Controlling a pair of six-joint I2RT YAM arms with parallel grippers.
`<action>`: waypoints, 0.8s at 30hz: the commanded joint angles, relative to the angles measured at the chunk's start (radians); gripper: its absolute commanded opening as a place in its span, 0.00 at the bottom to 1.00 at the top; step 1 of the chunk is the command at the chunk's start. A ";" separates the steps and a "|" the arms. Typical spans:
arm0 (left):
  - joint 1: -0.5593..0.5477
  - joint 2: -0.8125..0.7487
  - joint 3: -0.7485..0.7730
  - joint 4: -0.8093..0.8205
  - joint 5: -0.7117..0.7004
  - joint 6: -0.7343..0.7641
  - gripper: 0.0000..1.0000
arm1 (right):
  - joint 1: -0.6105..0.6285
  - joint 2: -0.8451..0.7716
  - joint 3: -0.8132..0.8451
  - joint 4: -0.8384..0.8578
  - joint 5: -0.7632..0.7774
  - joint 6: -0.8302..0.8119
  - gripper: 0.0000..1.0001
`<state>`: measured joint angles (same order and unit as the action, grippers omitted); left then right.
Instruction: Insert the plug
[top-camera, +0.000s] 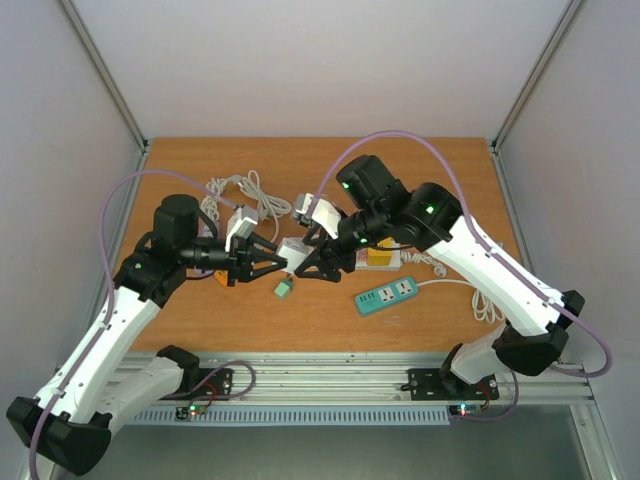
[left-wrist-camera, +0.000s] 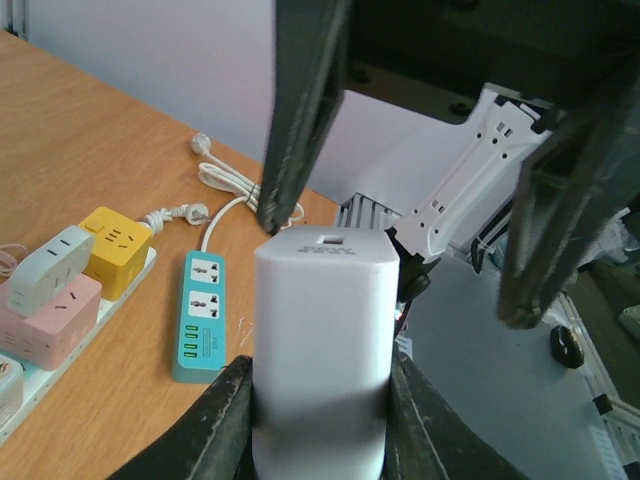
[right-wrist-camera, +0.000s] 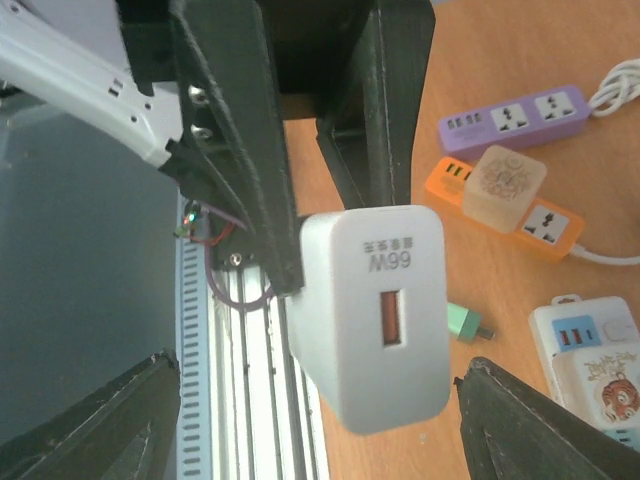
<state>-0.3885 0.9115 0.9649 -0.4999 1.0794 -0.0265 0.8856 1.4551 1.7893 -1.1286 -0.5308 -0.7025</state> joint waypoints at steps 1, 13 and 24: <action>-0.009 -0.042 -0.030 0.006 -0.003 0.107 0.00 | 0.005 0.039 0.031 -0.041 -0.060 -0.111 0.76; -0.015 -0.049 -0.039 -0.019 -0.044 0.168 0.00 | 0.006 0.192 0.190 -0.219 -0.161 -0.244 0.47; -0.015 -0.059 -0.044 -0.012 -0.081 0.163 0.01 | 0.007 0.253 0.226 -0.291 -0.176 -0.319 0.40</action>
<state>-0.4065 0.8692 0.9241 -0.5865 1.0412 0.1215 0.8806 1.6909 1.9915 -1.3468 -0.6521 -0.9798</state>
